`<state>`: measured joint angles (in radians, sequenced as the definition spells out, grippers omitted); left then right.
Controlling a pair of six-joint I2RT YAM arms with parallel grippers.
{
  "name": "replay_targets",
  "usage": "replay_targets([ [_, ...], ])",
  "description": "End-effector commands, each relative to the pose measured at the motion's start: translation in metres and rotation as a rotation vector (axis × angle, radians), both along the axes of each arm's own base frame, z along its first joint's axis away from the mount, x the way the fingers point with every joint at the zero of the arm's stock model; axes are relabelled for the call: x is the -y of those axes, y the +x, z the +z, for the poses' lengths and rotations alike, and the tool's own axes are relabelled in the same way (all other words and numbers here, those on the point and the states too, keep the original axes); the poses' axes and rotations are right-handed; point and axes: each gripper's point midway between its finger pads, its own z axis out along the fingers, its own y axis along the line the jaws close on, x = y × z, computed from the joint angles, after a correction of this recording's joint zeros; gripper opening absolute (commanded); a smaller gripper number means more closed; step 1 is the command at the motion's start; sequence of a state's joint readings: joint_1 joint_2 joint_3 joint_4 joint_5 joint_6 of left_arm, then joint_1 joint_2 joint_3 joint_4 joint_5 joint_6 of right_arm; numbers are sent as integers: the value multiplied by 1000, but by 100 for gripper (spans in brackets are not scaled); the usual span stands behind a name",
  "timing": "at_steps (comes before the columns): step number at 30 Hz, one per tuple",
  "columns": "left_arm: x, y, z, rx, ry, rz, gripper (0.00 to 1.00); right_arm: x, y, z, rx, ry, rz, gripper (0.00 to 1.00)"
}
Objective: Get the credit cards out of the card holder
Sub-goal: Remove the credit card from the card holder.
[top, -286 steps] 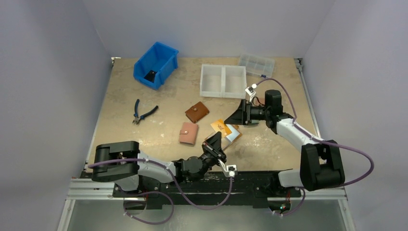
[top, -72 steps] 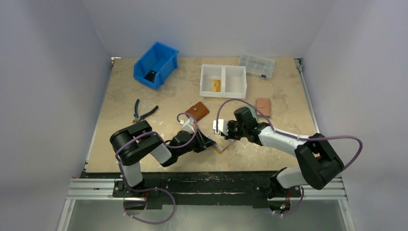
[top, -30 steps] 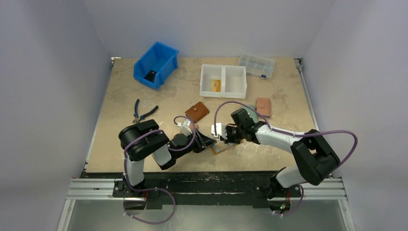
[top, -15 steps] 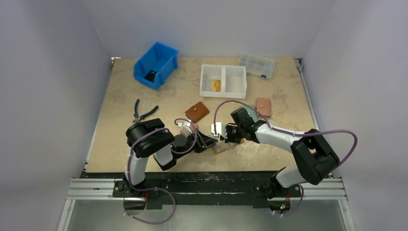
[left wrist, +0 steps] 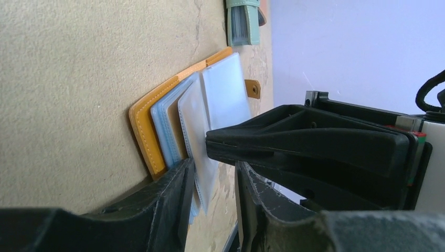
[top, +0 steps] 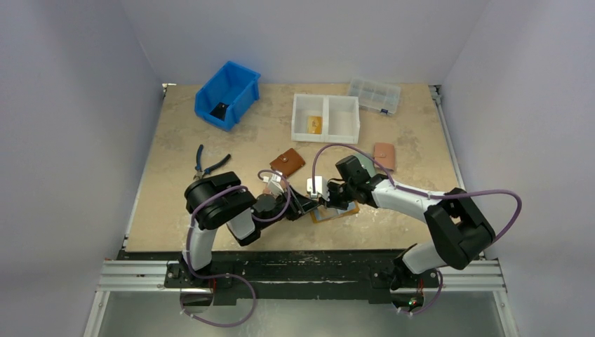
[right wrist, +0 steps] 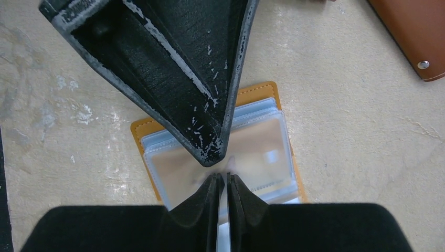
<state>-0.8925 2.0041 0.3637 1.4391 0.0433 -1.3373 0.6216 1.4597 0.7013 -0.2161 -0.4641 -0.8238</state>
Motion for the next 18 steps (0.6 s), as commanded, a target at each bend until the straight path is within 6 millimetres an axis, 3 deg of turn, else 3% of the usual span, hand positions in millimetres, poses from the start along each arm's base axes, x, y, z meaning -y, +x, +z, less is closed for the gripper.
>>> replay_targets([
  [1,12,8,29,95,-63,-8,37,-11,-2,8,-32,43,8,19],
  [8,14,12,31,116,-57,-2,28,-10,0,10,-41,52,-6,19],
  [14,13,16,22,123,11,6,0,-9,5,15,-41,65,-27,20],
  [18,12,16,21,146,38,1,0,-5,12,26,-30,89,-54,23],
])
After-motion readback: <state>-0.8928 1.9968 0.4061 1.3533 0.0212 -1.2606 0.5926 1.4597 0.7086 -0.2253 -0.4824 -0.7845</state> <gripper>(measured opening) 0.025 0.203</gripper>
